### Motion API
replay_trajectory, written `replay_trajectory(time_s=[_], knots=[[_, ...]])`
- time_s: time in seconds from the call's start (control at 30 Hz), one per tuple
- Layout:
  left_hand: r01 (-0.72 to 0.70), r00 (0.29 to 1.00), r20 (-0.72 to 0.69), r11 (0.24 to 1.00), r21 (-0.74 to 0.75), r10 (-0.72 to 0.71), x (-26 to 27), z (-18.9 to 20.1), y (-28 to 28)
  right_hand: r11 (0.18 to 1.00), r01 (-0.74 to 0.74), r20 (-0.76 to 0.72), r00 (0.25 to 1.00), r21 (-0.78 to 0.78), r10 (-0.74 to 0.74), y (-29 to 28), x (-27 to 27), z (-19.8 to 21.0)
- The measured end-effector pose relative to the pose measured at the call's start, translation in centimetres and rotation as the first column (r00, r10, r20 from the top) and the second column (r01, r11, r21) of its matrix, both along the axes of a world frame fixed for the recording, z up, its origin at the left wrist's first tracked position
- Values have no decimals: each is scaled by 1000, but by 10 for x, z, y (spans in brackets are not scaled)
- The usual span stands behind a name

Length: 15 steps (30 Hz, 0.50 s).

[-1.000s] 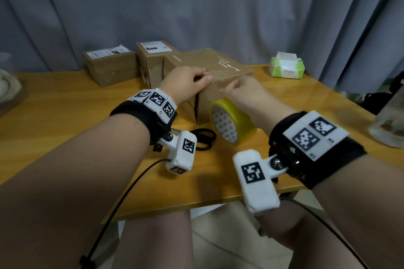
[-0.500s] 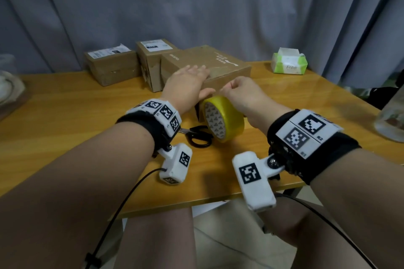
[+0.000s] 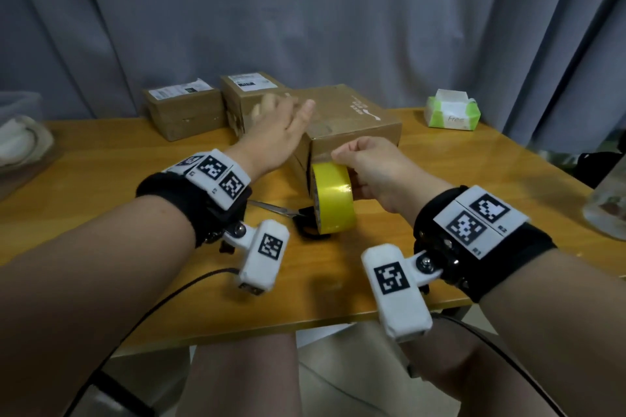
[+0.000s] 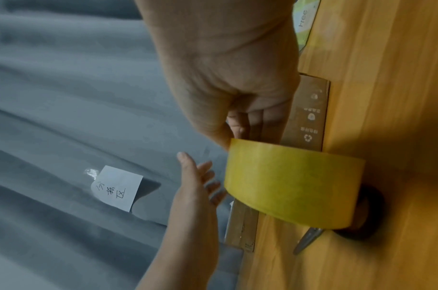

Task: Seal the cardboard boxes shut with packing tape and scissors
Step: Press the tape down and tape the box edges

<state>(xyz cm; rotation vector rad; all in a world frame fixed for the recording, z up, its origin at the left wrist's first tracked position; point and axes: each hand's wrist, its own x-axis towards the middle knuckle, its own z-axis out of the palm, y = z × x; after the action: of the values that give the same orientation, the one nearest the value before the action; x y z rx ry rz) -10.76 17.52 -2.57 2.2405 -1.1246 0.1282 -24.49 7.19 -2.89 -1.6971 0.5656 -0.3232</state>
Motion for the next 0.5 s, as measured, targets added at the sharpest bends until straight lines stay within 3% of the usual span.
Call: replay_trajectory(time_s=[0.07,0.13,0.2,0.23,0.27,0.3,0.33,0.37,0.43,0.5], knots=[[-76,966,-250,996,-37,64,-19,6,6,998,11,47,999,68,-14,3,4,0],[45,822,-569,999,31,-19,-36,9,9,989,4,83,996,148,-16,9,7,3],[106,736,-673,994,7,-74,-43,9,9,985,-18,67,998,172,7,11,11,8],[90,731,-675,995,-45,-97,-44,10,9,994,-12,39,999,113,8,9,13,11],[52,743,-663,995,-88,-97,-43,12,11,998,12,-4,1000,-63,-12,3,16,15],[10,766,-638,994,-109,-78,-42,17,13,943,38,-35,998,-331,-53,-6,20,19],[-20,795,-605,994,-107,-49,-40,21,16,801,55,-29,995,-596,-90,-15,25,24],[-32,824,-567,995,-91,-25,-38,25,20,644,43,-4,997,-764,-72,-23,30,30],[-30,854,-519,997,-68,-9,-32,29,30,420,-156,-131,987,-894,87,-31,44,35],[-32,866,-500,997,-70,-7,-24,30,41,186,-431,-410,901,-883,143,-33,57,32]])
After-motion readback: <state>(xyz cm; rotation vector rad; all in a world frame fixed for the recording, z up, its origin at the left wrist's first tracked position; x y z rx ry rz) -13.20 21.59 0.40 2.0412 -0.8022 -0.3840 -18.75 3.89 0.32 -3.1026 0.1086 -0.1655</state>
